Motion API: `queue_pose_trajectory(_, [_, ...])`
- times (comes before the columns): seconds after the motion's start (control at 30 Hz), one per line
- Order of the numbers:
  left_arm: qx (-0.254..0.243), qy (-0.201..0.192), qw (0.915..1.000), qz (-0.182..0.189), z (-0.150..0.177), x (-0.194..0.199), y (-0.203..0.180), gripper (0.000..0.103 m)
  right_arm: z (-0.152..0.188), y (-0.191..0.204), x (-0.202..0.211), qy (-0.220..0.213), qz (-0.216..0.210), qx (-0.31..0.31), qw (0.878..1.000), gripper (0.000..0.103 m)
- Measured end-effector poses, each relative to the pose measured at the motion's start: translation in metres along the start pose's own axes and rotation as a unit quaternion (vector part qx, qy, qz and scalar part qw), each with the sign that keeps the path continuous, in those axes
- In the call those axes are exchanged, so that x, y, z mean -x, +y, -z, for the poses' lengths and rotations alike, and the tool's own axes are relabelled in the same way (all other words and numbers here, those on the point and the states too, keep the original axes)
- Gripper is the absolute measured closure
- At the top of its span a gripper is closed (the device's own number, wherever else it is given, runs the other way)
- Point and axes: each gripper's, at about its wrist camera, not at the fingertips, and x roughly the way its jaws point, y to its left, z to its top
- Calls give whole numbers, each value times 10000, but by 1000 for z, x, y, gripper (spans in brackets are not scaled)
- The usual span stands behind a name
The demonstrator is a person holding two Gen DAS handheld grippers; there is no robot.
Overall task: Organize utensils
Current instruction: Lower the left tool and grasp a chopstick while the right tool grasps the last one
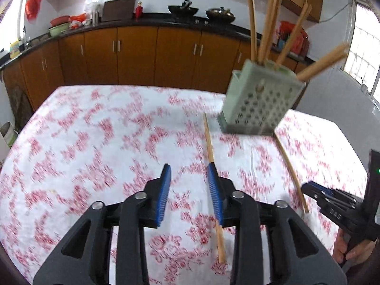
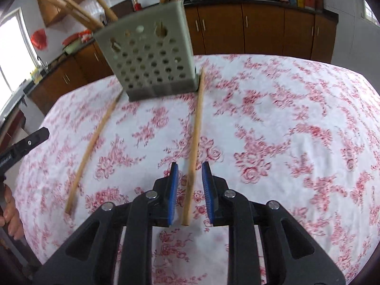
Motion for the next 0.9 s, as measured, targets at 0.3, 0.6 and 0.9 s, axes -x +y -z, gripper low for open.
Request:
queue_pose_trajectory(0.3, [-166, 316, 9993, 86, 19, -17, -15, 60, 4, -6, -9, -57, 503, 110, 9987, 95])
queue_pose_trajectory(0.6, [-450, 530, 9976, 17, 26, -31, -31, 58, -5, -63, -1, -154, 1074, -738, 9914, 95])
queue_pose_trajectory(0.9, [-795, 680, 9937, -404, 31, -48, -44, 95, -3, -60, -2, -162, 952, -603, 9935, 95])
